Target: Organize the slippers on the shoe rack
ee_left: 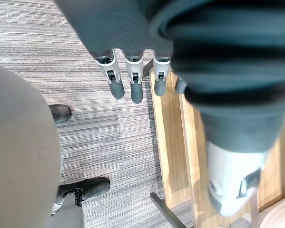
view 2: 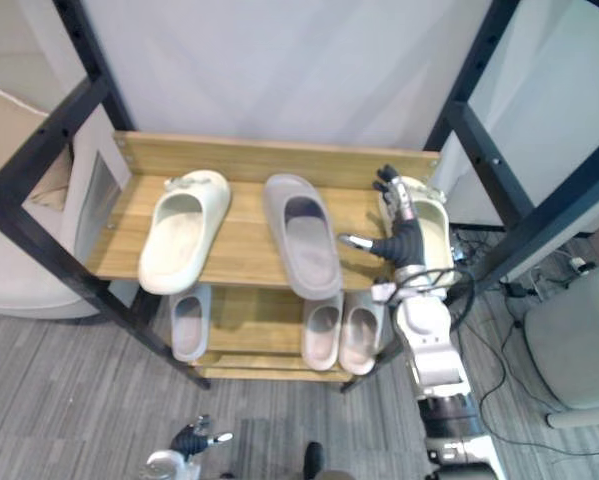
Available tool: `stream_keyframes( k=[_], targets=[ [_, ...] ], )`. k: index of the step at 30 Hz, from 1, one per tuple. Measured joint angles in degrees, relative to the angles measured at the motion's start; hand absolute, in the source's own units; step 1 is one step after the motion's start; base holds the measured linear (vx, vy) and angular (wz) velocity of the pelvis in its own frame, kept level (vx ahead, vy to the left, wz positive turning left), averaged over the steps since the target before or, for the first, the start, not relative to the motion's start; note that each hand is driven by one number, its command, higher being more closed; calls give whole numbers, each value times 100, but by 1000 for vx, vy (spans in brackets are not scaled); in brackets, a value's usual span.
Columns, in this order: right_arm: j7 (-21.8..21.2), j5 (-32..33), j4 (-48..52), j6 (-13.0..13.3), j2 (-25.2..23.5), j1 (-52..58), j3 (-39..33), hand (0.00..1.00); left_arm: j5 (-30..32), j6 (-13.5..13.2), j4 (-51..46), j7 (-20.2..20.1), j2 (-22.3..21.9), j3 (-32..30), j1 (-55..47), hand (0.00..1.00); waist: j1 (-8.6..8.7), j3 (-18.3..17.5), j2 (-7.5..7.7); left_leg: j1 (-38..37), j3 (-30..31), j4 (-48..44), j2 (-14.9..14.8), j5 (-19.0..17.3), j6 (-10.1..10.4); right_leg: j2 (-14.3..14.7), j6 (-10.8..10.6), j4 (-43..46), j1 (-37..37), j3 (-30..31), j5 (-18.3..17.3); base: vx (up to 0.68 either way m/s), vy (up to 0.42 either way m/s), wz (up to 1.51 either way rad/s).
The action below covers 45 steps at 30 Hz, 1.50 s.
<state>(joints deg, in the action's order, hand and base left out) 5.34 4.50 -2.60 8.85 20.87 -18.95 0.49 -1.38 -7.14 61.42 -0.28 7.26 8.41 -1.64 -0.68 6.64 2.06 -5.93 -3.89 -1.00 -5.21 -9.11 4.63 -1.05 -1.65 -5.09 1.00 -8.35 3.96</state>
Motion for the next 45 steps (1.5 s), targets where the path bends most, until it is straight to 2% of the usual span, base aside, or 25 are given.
stream_keyframes(
  k=[10,18,21,26,35,36,45],
  targets=[
    [46,-20,-1219,-171,148,-1160,211,0,-49,0,-38,1,18,0,0,0,-22,39,19,96,82,-10,27,21,-23,-27,19,1,-93,-58,20,9,4,2],
    [58,-270,-1968,-257,173,-1870,426,0,-109,-50,-202,4,61,-6,2,0,-168,209,86,161,158,-16,99,54,-71,-104,-7,1,-92,-75,56,-26,12,4],
    [53,-461,-2064,-267,141,-1949,502,0,-109,-97,-256,5,69,-5,4,0,-243,248,107,177,198,-15,100,67,-64,-106,-7,1,-91,-105,56,-31,0,7],
    [52,-488,-2083,-270,127,-2015,501,0,-109,-95,-291,5,77,-6,11,0,-246,300,107,188,278,-2,96,94,-56,-107,-7,1,-91,-186,56,-8,-2,8],
    [21,-905,-2094,-270,-69,-2043,538,0,-106,-96,-298,7,89,-12,12,0,-249,317,136,190,276,-2,95,98,-54,-106,-7,2,-78,-184,56,0,0,0],
    [17,-916,-2122,-279,-69,-2072,578,100,-107,-94,-321,7,106,-12,11,0,-251,336,164,190,277,0,95,106,-51,-106,-7,1,-76,-184,55,0,0,0],
    [-59,-1351,-2347,-289,-61,-2363,693,100,-107,-95,-342,8,158,-9,37,0,-254,417,247,182,319,93,91,204,-33,-104,-6,1,-85,-213,55,-25,-4,2]
  ],
)
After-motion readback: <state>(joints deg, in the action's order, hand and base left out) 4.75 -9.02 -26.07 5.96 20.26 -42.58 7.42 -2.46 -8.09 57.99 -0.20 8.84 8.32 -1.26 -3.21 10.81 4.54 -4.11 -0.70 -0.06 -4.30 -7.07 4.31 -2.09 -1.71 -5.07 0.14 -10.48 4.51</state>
